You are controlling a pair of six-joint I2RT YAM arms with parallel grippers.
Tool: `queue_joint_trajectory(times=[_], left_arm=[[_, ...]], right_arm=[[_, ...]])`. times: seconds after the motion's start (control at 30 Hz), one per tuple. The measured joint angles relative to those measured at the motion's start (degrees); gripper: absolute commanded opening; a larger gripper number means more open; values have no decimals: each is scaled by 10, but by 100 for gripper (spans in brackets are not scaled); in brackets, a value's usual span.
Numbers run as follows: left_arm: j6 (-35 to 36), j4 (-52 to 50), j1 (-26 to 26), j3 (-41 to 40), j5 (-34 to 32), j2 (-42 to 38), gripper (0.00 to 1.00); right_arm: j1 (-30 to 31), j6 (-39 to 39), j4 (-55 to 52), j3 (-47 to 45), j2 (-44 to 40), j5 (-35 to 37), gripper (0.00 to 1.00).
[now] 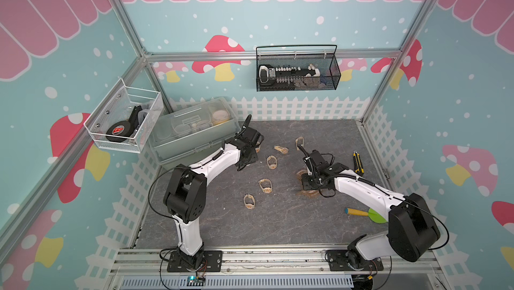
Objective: Wipe the watch dial
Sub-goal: Pick up the cleaning item at the center of the board, then wipe the dirt from the watch dial.
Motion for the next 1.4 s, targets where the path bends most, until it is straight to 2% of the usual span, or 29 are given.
queue_joint_trajectory(times=[0.2,0.57,1.1,1.4], left_arm=[[9,-24,-9,41,0,0,0],[17,-59,-14,68,-1,0,0],[5,-68,-33,68,-1,-15,0],[-20,-53,-46,67,1,-16,0]], right_arm=[[21,14,17,-3,-5,29,0],[61,17,26,-5,-5,54,0],[79,9,23,-5,-25,47,0],[80,2,19,-2,-54,10,0]])
